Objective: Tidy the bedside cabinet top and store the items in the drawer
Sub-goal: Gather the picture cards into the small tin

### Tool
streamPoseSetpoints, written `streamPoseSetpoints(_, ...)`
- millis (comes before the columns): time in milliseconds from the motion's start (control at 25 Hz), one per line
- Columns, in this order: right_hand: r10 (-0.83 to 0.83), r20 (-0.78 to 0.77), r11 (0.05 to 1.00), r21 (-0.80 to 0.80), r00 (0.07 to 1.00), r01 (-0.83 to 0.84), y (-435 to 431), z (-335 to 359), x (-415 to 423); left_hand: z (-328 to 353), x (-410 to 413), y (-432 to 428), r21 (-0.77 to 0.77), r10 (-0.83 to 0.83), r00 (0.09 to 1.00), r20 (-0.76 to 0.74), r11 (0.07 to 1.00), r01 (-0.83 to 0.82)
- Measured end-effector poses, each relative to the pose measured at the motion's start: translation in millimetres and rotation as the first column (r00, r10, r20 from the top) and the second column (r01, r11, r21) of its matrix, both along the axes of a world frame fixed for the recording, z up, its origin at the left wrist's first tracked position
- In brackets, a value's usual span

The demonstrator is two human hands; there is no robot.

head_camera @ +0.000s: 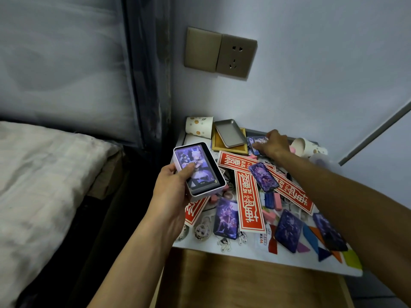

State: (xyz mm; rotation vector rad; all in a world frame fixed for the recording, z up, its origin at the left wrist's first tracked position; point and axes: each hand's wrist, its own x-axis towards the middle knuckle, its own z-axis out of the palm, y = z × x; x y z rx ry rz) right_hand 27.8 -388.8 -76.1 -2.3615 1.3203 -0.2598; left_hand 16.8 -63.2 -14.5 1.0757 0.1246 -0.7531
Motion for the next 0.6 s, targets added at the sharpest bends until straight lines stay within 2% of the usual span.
streamPoseSetpoints(120,-0.01,-0.053,1.0,0.028,0.999,0.012,0.6,-0.7,5.9,-4.5,4.5,0.5,0.023,0.021,1.0,0.01,1.0,-0.021)
streamPoseSetpoints(320,-0.037,0.028,0.999,0.007,0.999,0.037,1.2,3.1,11.3,-5.4,6.4,3.4,0.019,0.023,1.0,0.002,1.0,-0.023)
streamPoseSetpoints(520,-0.133,0.236,0.989,-0.032,0.963,0.144,17.8,29.3,-1.2,-2.5,4.1,3.9,0.006,0.035,0.999,-0.022,0.999,-0.035)
streamPoseSetpoints(600,-0.118,0.356,0.993,0.03,0.927,0.115,42.4,52.9,-20.0,-3.1,0.3,1.8,0.017,0.042,0.999,-0.027,0.999,-0.041)
